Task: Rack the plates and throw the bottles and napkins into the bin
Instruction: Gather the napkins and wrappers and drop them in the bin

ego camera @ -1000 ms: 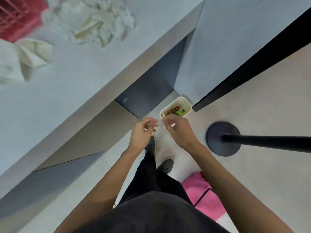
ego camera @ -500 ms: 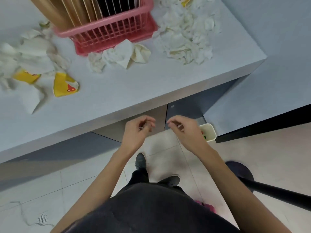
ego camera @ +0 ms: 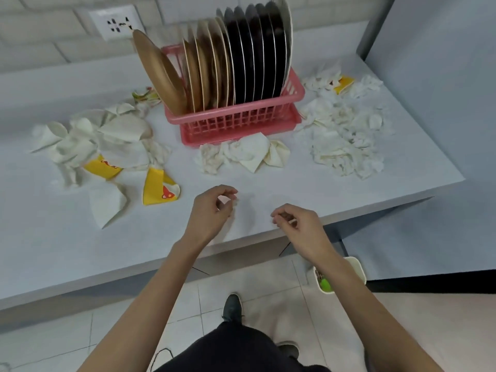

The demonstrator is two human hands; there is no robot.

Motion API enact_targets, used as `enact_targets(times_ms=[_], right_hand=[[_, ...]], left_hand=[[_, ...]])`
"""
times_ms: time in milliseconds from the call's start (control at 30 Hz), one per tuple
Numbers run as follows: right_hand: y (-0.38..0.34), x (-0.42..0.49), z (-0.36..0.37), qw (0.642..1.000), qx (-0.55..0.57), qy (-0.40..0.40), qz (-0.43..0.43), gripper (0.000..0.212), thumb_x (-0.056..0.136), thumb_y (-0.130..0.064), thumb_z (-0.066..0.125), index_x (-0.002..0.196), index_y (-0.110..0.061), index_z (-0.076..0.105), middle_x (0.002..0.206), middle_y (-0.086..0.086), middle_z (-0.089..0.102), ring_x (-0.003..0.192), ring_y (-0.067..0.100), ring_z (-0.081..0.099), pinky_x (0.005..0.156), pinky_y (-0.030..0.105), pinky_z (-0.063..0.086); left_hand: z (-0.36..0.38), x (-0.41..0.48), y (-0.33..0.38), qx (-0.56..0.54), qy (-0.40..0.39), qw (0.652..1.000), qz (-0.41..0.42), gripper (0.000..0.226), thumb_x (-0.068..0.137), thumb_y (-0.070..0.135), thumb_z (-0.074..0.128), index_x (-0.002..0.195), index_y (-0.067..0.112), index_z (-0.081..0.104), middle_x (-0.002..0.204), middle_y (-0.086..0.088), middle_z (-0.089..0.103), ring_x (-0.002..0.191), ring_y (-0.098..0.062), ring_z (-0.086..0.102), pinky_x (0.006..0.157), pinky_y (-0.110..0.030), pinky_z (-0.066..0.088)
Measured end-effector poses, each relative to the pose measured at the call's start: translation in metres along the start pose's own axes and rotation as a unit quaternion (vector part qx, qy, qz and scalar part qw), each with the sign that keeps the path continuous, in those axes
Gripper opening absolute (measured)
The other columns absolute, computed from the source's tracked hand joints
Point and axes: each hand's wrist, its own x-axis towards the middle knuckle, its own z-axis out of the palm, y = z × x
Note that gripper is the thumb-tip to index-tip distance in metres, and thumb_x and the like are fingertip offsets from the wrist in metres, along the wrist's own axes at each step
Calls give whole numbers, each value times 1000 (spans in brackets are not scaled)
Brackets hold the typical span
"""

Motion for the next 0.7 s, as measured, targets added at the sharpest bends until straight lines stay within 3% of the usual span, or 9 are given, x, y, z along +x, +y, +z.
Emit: enact_targets(times_ms=[167,267,367,533,700], right_hand=[[-11,31,12,1000,-9,-6,2,13,95,-11,59,95,-15,71,87,-5,70,82,3,62,72,9,44],[-15,43,19,1000,-18,-10,1,12,95,-9,60,96,-13,72,86,-5,70,81,4,61,72,9,44],[-20,56,24,999,-39,-17,-3,11,94,-9,61,96,-14,71,87,-5,70,82,4,61,72,7,43],[-29,78,33,998,-63,-24,-15,10,94,-10,61,96,-12,71,88,-2,71,83,8,64,73,9,45],[-38,102,36,996,-78,-23,-21,11,94,-12,61,98,-14,71,87,-3,70,82,6,63,73,9,45]], left_hand=[[-28,56,-31,146,33,987,59,31,84,11,70,115,15,68,120,0,60,64,-14,56,72,-31,50],[-43,87,-43,191,42,980,45,37,85,18,70,121,15,65,128,-1,52,85,-26,64,72,-35,50],[-52,117,-51,186,45,981,6,41,89,25,67,127,18,58,134,-3,49,103,-32,62,83,-44,52],[-56,144,-63,182,-15,981,-61,47,85,29,71,129,23,58,122,-2,65,112,-27,60,91,-40,49],[-64,135,-64,113,33,992,-38,20,82,17,67,102,20,68,97,2,70,91,-23,62,74,-34,48]])
